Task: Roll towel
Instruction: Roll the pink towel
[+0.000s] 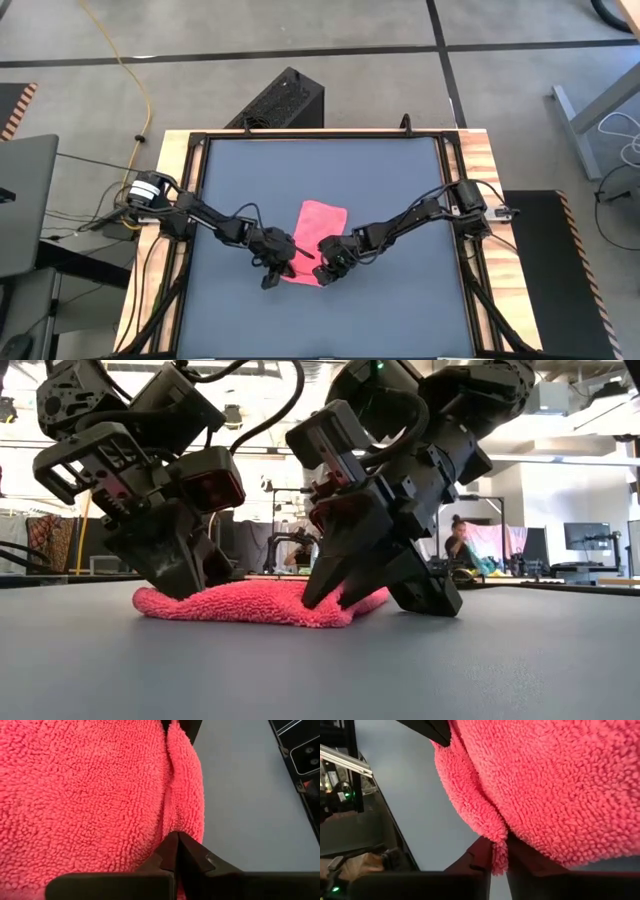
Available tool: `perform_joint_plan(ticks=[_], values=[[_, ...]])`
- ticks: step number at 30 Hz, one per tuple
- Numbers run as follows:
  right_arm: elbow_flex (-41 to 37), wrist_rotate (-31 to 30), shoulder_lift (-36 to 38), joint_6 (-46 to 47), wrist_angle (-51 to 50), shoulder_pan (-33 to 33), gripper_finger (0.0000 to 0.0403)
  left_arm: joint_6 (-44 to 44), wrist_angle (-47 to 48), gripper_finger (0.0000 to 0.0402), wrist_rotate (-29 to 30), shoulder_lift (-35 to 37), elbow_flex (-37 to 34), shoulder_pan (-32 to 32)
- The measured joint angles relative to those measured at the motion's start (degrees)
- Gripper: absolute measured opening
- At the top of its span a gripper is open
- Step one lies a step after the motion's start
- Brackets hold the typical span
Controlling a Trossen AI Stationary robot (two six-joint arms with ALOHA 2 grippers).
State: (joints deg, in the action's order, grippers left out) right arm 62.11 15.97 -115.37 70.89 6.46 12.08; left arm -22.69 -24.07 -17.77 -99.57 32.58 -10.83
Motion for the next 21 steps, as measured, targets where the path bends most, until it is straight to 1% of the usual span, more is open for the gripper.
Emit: perform_joint_plan(ticks=[4, 12, 21], values=[[0.8, 2.8, 0.0, 0.3, -0.2, -0.3, 0.0086, -0.3, 1.2, 0.0000, 0.0, 0.0, 0.0, 0.0], [1.6, 4.0, 0.7, 0.4, -1.8, -0.4, 0.0092, -2.4, 2.3, 0.0000, -0.5, 0.0, 0.1, 0.7], [1.5, 4.5, 4.5, -3.2, -10.0, -0.7, 0.0093, -3.7, 3.0, 0.0000, -1.6, -0.1, 0.2, 0.9]])
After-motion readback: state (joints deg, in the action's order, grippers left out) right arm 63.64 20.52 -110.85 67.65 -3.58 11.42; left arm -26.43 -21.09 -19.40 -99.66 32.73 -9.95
